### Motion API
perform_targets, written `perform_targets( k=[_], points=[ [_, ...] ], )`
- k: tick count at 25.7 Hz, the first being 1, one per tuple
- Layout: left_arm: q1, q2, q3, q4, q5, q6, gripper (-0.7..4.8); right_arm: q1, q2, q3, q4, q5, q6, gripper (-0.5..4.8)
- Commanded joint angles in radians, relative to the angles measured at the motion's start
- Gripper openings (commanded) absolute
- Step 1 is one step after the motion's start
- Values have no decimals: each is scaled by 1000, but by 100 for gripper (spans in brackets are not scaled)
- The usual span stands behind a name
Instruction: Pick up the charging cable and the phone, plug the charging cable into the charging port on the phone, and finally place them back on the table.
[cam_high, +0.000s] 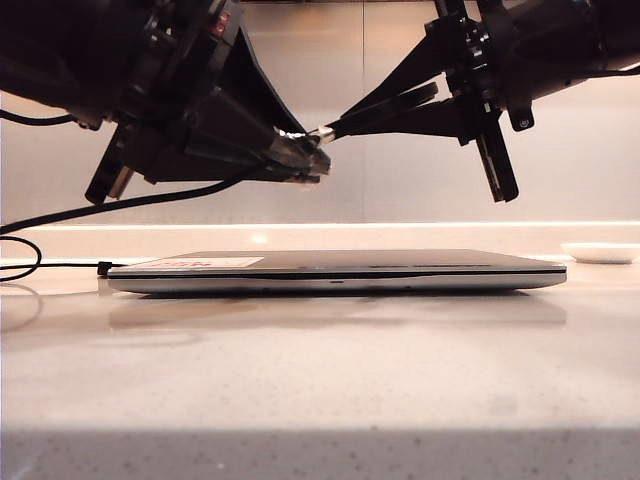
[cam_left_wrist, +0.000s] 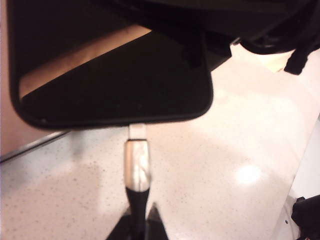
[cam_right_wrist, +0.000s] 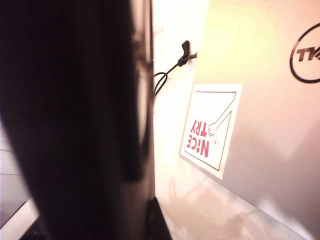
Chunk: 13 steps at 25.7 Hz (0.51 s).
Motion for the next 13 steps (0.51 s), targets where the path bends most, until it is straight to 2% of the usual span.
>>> perform_targets(
  k=[1,13],
  points=[
    [0,-1,2,14,0,0,-6,1,-7,10,40,-12,0,-6],
    [0,-1,2,14,0,0,-6,1,-7,10,40,-59,-3,-6]
  ],
)
